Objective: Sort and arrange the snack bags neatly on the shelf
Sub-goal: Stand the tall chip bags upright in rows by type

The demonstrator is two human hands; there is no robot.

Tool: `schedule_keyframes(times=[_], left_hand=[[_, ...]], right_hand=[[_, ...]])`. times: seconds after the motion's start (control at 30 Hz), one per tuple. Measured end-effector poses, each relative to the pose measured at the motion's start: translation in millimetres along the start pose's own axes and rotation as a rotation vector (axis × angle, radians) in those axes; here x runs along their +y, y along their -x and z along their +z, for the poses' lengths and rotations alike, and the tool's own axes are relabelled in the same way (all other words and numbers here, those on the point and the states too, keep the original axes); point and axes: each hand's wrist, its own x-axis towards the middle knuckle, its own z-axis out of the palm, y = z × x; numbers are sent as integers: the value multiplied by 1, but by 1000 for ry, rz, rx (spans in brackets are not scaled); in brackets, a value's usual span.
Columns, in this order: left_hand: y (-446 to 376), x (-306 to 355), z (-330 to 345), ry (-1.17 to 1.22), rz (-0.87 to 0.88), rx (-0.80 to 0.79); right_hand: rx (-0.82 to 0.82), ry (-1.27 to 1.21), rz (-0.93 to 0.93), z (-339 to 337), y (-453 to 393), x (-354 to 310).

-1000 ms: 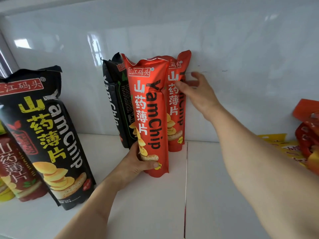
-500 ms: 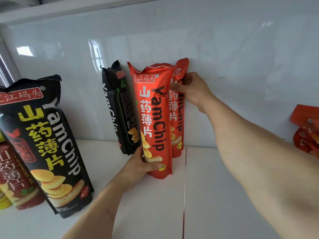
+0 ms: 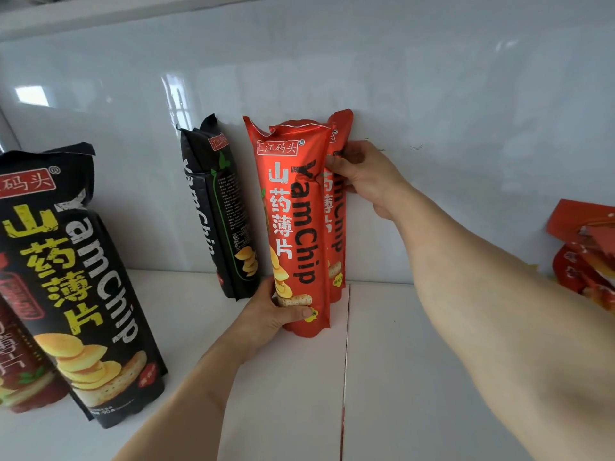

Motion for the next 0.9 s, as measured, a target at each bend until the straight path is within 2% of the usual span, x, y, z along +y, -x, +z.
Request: schedule_keyframes(times=[0.4, 0.7, 0.8, 0.9], left_hand=[[3, 5, 11, -27, 4, -13], [7, 0, 14, -5, -13, 9], [16, -5, 7, -83, -28, 15], [33, -1, 1, -259, -48, 78]], right_hand=[[40, -66, 37, 1, 4, 2], [35, -57, 177, -2, 29, 22], [133, 53, 209, 3, 56, 37], [222, 363, 263, 20, 99, 61]])
